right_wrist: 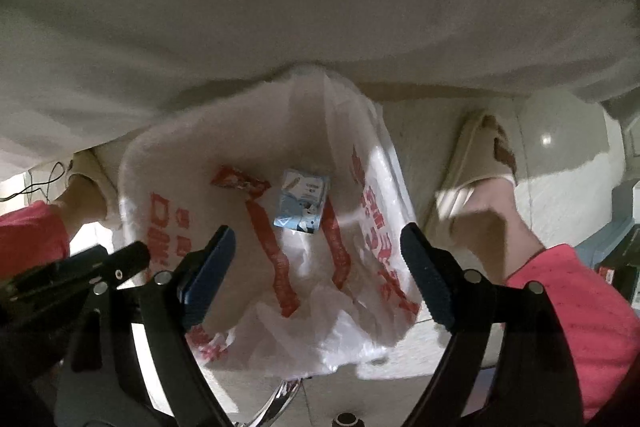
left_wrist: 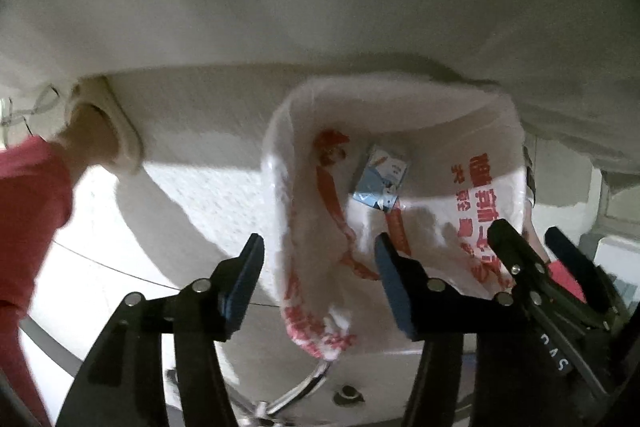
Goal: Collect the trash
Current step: 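Open both tools to drop the carton and wrapper into the bag, then move both tools back up to the trash pile on the bed, then grasp the white snack packet with the right tool while the left tool grasps the blue wrapper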
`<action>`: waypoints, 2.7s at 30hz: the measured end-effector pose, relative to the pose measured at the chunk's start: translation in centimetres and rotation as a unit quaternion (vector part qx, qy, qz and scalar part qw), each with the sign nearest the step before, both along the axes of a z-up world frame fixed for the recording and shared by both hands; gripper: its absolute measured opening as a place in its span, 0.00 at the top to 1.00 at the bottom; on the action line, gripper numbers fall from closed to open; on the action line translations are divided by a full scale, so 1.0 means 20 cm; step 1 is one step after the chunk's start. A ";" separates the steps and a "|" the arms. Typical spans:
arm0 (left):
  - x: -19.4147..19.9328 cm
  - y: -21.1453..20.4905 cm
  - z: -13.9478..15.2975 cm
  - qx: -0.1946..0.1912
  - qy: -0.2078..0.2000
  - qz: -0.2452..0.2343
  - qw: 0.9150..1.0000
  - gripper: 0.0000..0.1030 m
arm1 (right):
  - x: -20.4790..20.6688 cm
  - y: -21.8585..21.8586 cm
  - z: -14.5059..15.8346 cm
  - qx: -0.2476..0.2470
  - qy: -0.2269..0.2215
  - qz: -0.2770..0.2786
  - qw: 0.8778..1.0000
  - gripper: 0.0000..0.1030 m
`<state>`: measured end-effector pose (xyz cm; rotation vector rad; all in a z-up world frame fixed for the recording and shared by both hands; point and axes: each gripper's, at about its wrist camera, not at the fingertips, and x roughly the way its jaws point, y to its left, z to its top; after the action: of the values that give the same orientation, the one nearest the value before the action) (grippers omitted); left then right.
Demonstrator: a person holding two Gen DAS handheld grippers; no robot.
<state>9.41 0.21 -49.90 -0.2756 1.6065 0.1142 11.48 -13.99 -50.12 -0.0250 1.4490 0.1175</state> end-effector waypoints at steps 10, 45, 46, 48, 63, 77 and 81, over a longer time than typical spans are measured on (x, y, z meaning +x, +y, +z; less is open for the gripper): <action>-0.04 0.13 0.62 -0.002 -0.050 -0.071 0.996 0.33 | -0.10 -0.02 0.65 0.060 -0.111 0.071 0.989 0.17; 1.05 0.31 1.83 0.016 -0.121 -0.282 0.952 0.13 | 0.52 0.10 2.18 0.100 -0.285 0.306 0.903 0.06; 1.07 0.30 1.81 0.017 -0.117 -0.285 0.951 0.13 | 0.54 0.11 2.16 0.100 -0.282 0.307 0.904 0.06; 1.11 0.29 1.76 0.017 -0.111 -0.289 0.951 0.13 | 0.58 0.13 2.13 0.101 -0.276 0.311 0.904 0.06; 1.41 0.31 1.33 0.000 -0.068 -0.287 0.956 0.13 | 0.79 0.31 1.60 0.093 -0.190 0.354 0.911 0.06; 1.58 0.36 1.13 -0.021 -0.052 -0.272 0.961 0.13 | 0.92 0.44 1.21 0.105 -0.105 0.379 0.913 0.06; 1.62 0.38 1.07 -0.030 -0.046 -0.265 0.963 0.13 | 0.95 0.47 1.13 0.104 -0.086 0.390 0.911 0.06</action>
<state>41.74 7.84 -28.51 0.1086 1.5421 -0.3553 30.49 -4.67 -27.58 -0.4319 1.1704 0.9027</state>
